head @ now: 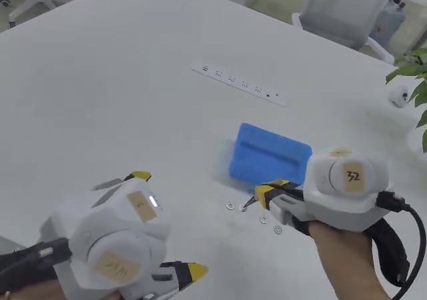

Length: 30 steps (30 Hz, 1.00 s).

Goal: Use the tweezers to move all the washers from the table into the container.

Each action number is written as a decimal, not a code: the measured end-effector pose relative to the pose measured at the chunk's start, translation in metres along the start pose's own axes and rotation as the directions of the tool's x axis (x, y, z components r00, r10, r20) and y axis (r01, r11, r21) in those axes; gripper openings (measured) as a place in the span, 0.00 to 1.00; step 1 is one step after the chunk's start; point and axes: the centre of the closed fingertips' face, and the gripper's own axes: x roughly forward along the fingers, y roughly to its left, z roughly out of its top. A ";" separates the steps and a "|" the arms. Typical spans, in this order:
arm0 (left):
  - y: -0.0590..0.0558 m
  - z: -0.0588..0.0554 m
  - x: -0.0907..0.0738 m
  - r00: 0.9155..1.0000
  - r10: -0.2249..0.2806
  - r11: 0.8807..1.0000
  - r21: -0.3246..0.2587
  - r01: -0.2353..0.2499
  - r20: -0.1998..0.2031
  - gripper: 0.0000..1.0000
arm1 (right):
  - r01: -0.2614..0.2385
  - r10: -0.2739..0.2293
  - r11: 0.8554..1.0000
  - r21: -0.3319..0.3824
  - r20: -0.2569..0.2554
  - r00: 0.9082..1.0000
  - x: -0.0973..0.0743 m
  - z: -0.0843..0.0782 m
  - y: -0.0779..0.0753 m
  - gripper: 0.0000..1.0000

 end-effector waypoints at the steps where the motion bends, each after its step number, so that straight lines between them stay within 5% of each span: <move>1: 0.001 0.001 -0.001 1.000 0.003 1.000 -0.004 -0.003 0.006 0.94 | 0.002 -0.001 1.000 -0.021 0.000 1.000 -0.001 0.004 0.000 0.00; 6: 0.004 0.000 -0.001 1.000 0.016 1.000 -0.009 -0.016 0.003 0.95 | 0.009 -0.008 0.999 -0.053 0.017 1.000 -0.005 0.018 -0.004 0.00; 19: 0.004 -0.002 0.000 1.000 0.016 1.000 -0.012 -0.016 -0.004 0.97 | 0.042 -0.048 0.997 0.068 0.095 0.994 0.000 0.046 -0.040 0.00; 30: 0.002 -0.007 0.002 0.999 0.012 1.000 0.006 -0.012 -0.033 0.95 | 0.102 -0.105 0.994 0.034 0.089 0.990 0.024 0.054 -0.060 0.00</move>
